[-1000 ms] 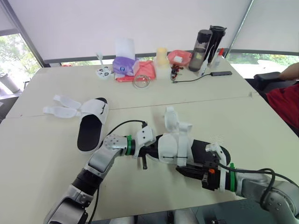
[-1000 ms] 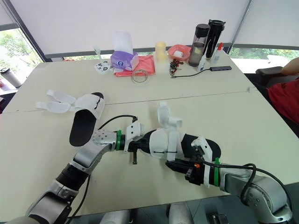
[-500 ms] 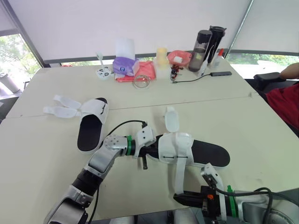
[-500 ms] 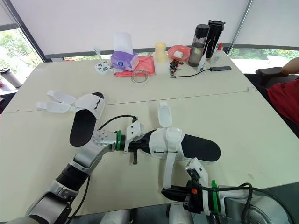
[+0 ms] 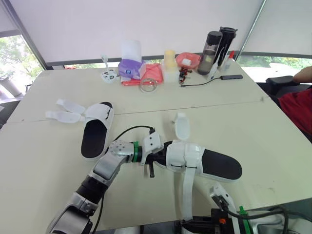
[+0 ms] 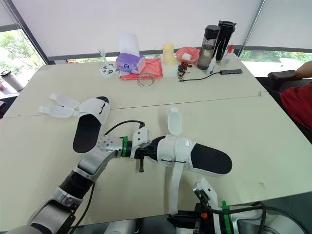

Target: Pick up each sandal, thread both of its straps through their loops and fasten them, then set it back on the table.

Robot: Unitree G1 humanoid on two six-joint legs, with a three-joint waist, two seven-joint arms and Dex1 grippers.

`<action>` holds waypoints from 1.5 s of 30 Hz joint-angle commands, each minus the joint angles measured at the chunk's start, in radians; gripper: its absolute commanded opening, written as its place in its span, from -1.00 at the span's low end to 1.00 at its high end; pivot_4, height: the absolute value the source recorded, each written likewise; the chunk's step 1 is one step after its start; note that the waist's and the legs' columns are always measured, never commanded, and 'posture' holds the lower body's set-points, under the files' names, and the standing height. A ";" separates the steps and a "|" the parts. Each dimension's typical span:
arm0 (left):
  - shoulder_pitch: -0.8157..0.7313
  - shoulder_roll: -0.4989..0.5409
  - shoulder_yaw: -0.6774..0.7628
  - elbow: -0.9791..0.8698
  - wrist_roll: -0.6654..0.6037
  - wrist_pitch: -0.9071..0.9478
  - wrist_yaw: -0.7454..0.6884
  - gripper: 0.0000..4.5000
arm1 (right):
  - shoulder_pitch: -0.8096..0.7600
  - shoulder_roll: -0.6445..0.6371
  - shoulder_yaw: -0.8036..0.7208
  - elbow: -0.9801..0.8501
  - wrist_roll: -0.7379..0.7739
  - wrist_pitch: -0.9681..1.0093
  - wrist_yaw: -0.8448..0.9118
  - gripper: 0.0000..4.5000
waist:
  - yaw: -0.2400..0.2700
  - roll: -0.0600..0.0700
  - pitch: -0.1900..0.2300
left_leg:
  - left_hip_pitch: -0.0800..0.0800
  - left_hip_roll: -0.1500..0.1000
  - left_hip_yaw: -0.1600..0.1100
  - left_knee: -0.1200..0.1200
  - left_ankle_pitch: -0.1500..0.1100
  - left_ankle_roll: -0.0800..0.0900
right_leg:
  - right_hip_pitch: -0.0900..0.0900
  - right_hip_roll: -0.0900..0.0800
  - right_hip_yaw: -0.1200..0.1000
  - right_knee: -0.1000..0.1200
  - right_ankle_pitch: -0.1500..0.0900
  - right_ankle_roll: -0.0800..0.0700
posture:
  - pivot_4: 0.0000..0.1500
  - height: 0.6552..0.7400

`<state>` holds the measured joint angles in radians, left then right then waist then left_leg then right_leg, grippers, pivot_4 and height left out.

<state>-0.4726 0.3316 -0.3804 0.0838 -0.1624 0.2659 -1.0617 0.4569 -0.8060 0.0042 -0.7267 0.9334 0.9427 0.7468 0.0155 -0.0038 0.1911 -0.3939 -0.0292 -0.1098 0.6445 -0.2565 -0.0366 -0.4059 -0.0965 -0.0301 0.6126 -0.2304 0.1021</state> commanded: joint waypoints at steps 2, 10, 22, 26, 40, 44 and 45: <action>0.001 -0.001 -0.022 0.021 0.013 -0.003 -0.015 -1.00 | 0.079 -0.030 -0.015 -0.078 0.033 -0.019 0.039 -0.98 | -0.001 0.000 0.000 | 0.000 0.000 0.000 0.000 0.000 0.000 | 0.000 0.000 0.000 0.000 0.000 0.000 | 1.00 1.00; -0.019 -0.020 -0.022 0.063 0.018 -0.025 -0.015 -1.00 | 0.039 0.023 -0.159 -0.037 0.187 -0.066 0.011 -0.98 | -0.001 -0.001 0.000 | 0.000 0.001 0.000 0.000 0.000 0.000 | 0.000 0.000 0.000 0.000 0.000 0.000 | 1.00 1.00; -0.011 -0.013 -0.033 0.036 -0.004 0.018 -0.064 -1.00 | -0.034 -0.013 -0.278 -0.069 0.528 -0.068 -0.176 -0.98 | 0.021 -0.001 0.000 | 0.000 0.001 0.001 0.001 0.000 0.000 | 0.000 0.000 0.000 0.000 0.000 0.000 | 1.00 1.00; -0.001 0.002 -0.045 0.016 -0.011 0.060 -0.092 -1.00 | -0.129 -0.031 -0.278 -0.041 0.709 -0.098 -0.294 -0.98 | 0.022 -0.001 0.000 | 0.000 0.001 0.001 0.001 0.000 0.000 | 0.000 0.000 0.000 0.000 0.000 0.000 | 1.00 1.00; 0.005 -0.004 -0.049 -0.025 -0.039 0.130 -0.108 -1.00 | -0.330 -0.017 -0.190 0.076 0.991 -0.186 -0.572 -0.98 | 0.023 -0.001 0.000 | -0.002 0.001 0.001 0.000 0.000 0.001 | -0.001 0.000 0.000 -0.002 0.000 -0.001 | 1.00 1.00; 0.006 -0.008 -0.046 -0.042 -0.065 0.167 -0.113 -1.00 | -0.361 0.012 -0.189 0.149 0.993 -0.195 -0.604 -0.98 | 0.023 -0.001 0.000 | -0.002 0.001 0.001 0.001 0.000 0.001 | -0.001 0.000 0.000 -0.002 0.000 -0.001 | 1.00 1.00; 0.006 -0.009 -0.044 -0.048 -0.077 0.182 -0.117 -1.00 | -0.367 0.020 -0.192 0.159 0.996 -0.199 -0.616 -0.98 | 0.023 -0.001 0.000 | -0.002 0.001 0.001 0.001 0.000 0.001 | -0.001 0.000 0.000 -0.002 0.000 -0.001 | 1.00 1.00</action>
<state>-0.4827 0.3233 -0.3993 0.0570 -0.2224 0.4178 -1.1558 0.1068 -0.7997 -0.1647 -0.5668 1.8998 0.7686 0.1398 0.0386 -0.0045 0.1914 -0.3962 -0.0283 -0.1091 0.6450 -0.2570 -0.0357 -0.4070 -0.0967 -0.0300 0.6110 -0.2303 0.1014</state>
